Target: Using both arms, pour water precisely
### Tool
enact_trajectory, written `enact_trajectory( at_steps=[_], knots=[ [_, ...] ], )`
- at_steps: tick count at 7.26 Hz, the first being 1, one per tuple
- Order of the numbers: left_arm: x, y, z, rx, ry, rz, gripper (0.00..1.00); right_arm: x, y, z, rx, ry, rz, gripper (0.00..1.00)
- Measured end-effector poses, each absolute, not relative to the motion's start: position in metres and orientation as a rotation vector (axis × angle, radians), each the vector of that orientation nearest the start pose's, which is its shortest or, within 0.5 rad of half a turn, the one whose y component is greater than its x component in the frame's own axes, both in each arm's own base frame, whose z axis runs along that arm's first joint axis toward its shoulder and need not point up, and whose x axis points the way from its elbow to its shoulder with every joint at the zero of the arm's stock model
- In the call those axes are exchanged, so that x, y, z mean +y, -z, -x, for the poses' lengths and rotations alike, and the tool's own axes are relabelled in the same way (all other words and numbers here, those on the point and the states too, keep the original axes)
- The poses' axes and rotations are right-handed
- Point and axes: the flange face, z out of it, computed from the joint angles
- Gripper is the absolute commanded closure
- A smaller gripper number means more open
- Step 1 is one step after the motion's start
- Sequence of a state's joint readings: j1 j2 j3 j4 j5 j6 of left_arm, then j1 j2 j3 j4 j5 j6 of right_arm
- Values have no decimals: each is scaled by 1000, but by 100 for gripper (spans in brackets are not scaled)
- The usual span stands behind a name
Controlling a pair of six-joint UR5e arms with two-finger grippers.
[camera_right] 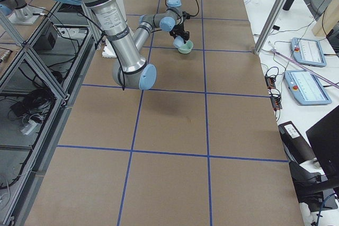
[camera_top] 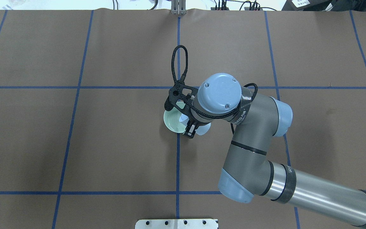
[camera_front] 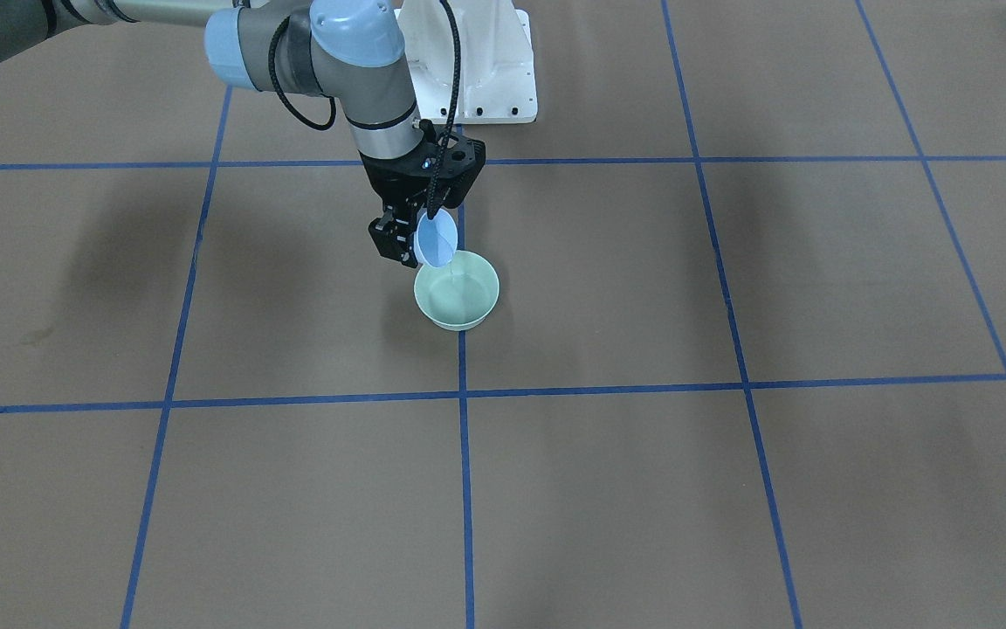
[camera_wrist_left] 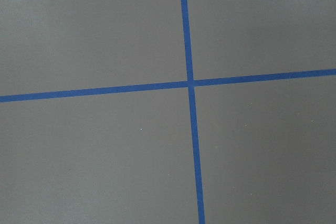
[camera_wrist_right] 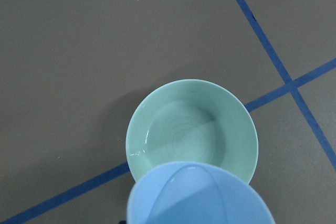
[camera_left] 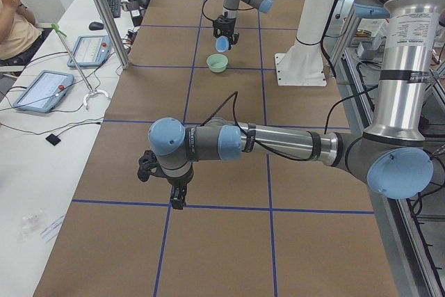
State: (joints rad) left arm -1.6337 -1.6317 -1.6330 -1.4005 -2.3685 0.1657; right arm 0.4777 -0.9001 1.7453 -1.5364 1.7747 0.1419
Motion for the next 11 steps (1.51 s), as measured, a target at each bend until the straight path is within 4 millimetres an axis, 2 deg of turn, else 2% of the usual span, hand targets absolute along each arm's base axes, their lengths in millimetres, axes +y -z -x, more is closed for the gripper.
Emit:
enact_trajectory(
  at_steps=[6,8,11],
  knots=[
    [-506,-613,94,798,-78,-46,0,-410,-183,545,-651,991,-590,100],
    [-506,-613,94,798,-78,-46,0,-411,-174,545,-629,1010,-572,100],
    [-506,-613,94,798,-78,-46,0,-411,-170,545,-621,1018,-569,100]
  ],
)
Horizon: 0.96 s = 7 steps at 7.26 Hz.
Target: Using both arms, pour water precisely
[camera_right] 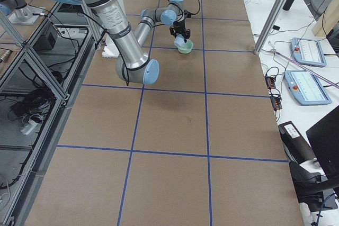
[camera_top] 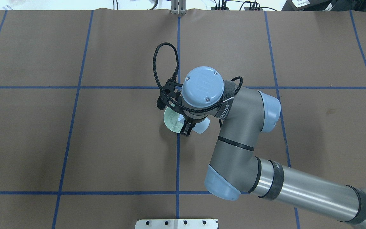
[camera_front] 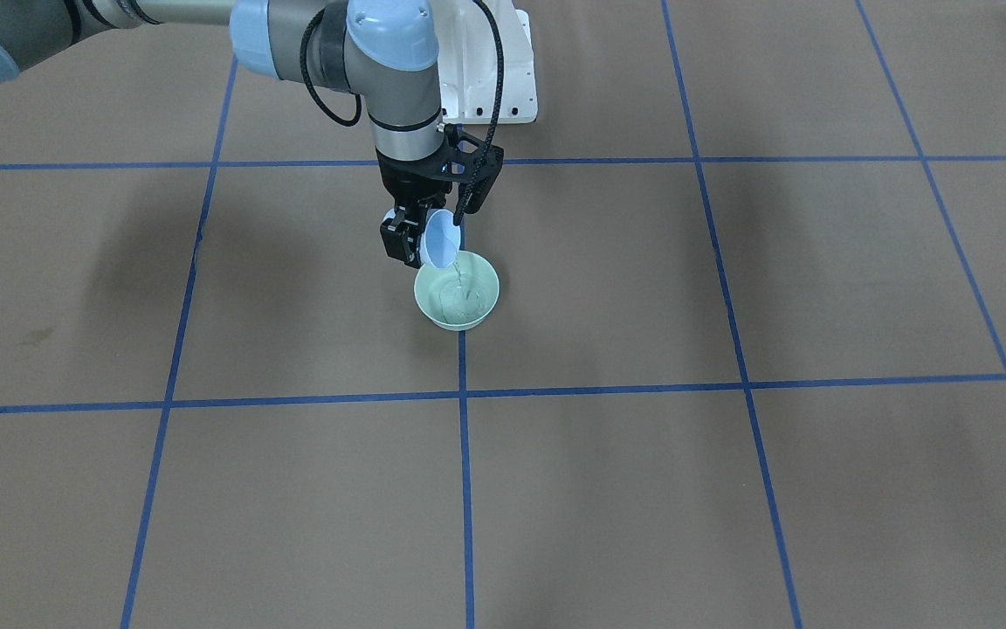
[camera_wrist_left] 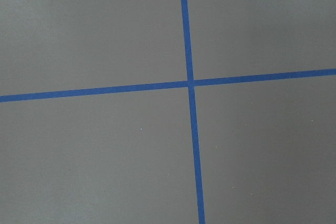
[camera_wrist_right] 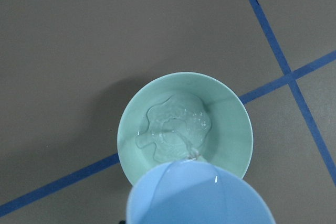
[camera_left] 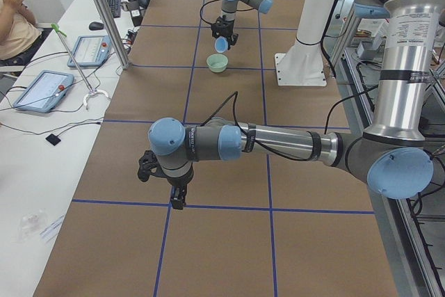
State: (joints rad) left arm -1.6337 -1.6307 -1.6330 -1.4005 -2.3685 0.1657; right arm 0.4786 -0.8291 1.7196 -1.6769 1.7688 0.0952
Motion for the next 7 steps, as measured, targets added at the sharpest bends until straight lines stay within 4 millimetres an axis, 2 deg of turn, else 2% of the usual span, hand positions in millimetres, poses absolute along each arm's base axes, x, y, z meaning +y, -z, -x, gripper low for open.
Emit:
enact_trajectory(
  at_steps=[3,7],
  knots=[
    [-506,-613,94,798,-78,-47,0,-412,-169,544,-633,1012,-598,100],
    [-506,-614,94,799,-79,-46,0,-412,-181,538,-746,907,-698,100]
  ],
)
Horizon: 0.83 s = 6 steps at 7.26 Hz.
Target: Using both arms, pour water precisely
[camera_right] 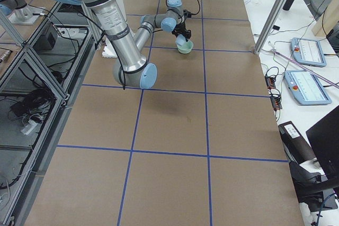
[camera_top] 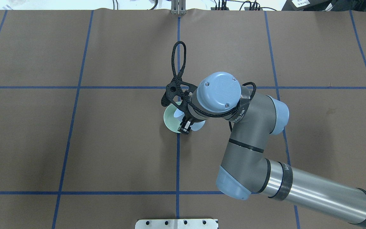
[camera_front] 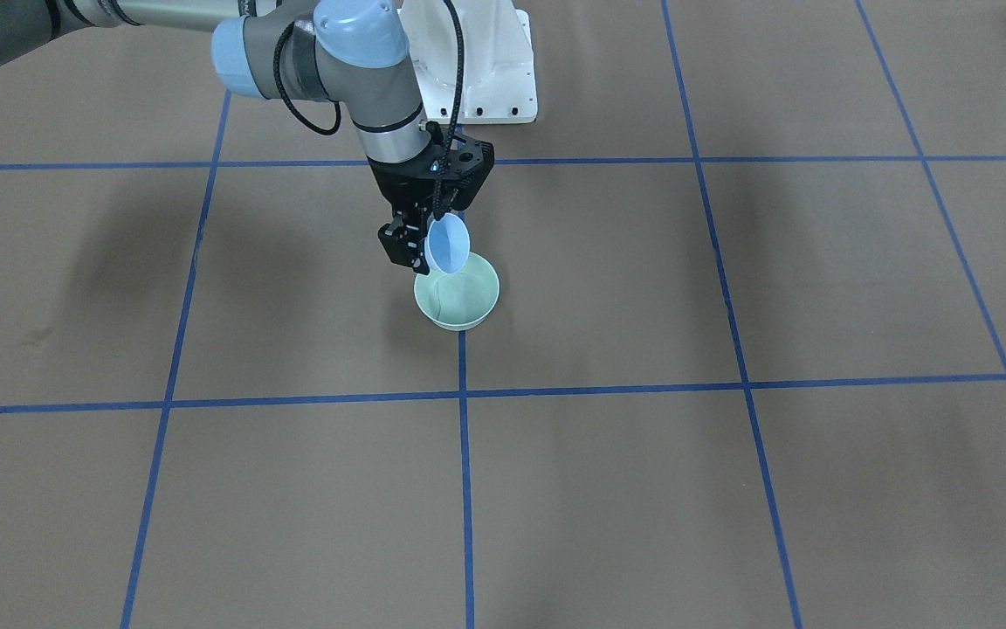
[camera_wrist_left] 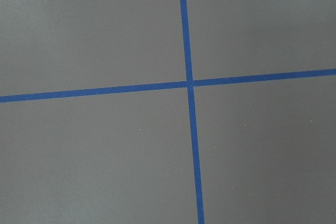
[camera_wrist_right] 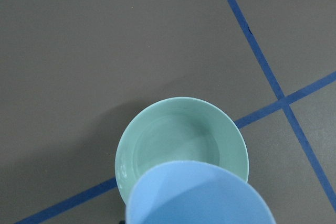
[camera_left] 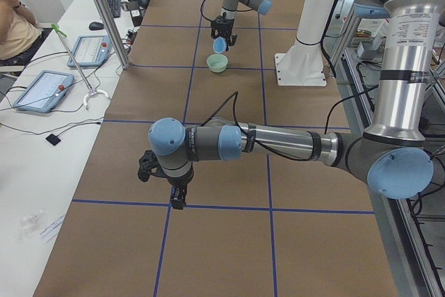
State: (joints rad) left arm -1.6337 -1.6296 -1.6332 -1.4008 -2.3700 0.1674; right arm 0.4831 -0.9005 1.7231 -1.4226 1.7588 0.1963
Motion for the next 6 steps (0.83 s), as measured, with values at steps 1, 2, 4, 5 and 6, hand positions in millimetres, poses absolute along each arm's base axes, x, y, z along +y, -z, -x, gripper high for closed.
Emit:
enact_trajectory(
  at_steps=[1,2,4,5,6],
  knots=[
    [-506,-614,94,799,-81,-47,0,-412,-178,536,-783,834,-706,100],
    [-505,-614,94,799,-82,-48,0,-414,-174,533,-816,721,-710,100],
    [-506,-613,94,799,-85,-50,0,-422,-169,523,-840,468,-722,100],
    [-506,-613,94,799,-86,-50,0,-426,-171,518,-828,370,-741,100],
    [-506,-613,94,799,-87,-52,0,-431,-176,514,-809,269,-759,100]
  ],
)
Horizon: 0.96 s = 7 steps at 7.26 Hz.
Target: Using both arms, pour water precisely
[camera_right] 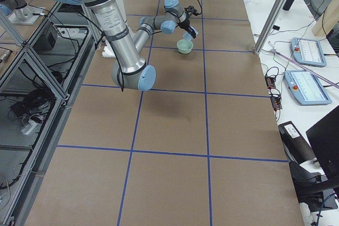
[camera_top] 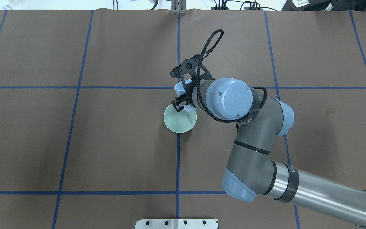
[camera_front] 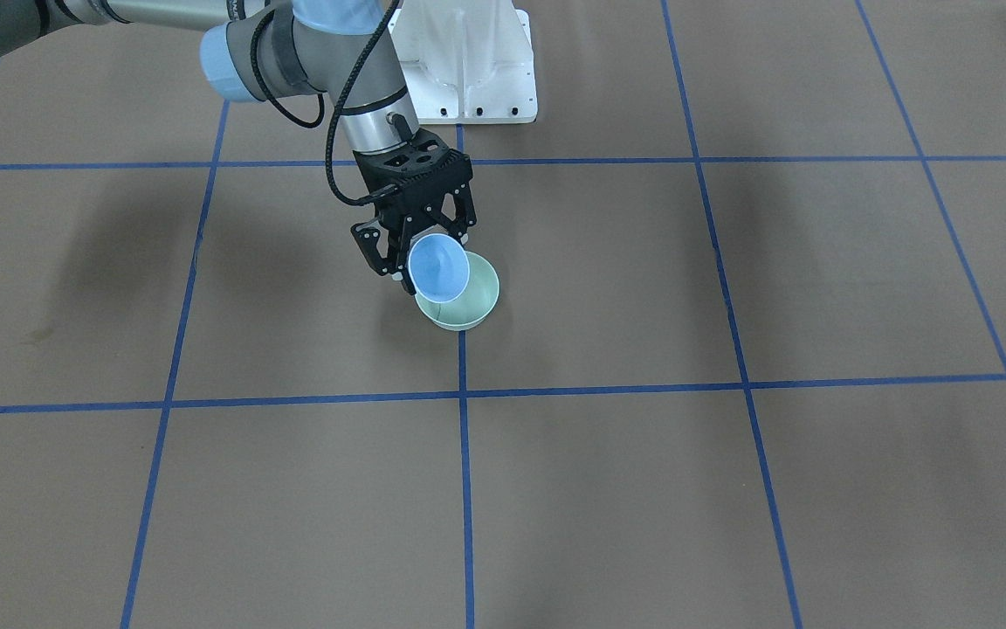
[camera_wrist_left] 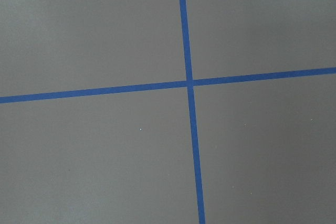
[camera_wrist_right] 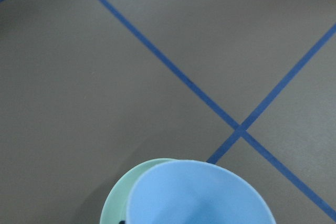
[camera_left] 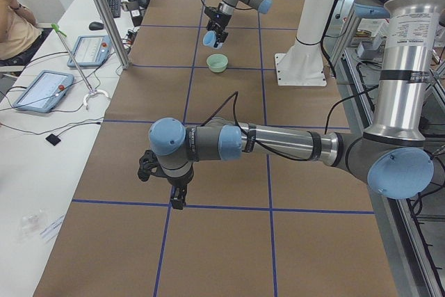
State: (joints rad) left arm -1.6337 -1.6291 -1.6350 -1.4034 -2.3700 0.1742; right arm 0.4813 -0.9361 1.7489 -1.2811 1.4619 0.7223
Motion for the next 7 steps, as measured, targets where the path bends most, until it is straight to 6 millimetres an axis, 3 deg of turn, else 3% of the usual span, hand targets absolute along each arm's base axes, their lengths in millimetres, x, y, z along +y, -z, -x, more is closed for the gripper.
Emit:
enact_trajectory(
  at_steps=[4,7],
  knots=[
    [-506,-606,94,797,-94,-66,0,-441,-196,499,-718,-121,-863,100],
    [-508,-603,94,796,-99,-81,0,-443,-252,471,-660,-355,-881,100]
  ],
)
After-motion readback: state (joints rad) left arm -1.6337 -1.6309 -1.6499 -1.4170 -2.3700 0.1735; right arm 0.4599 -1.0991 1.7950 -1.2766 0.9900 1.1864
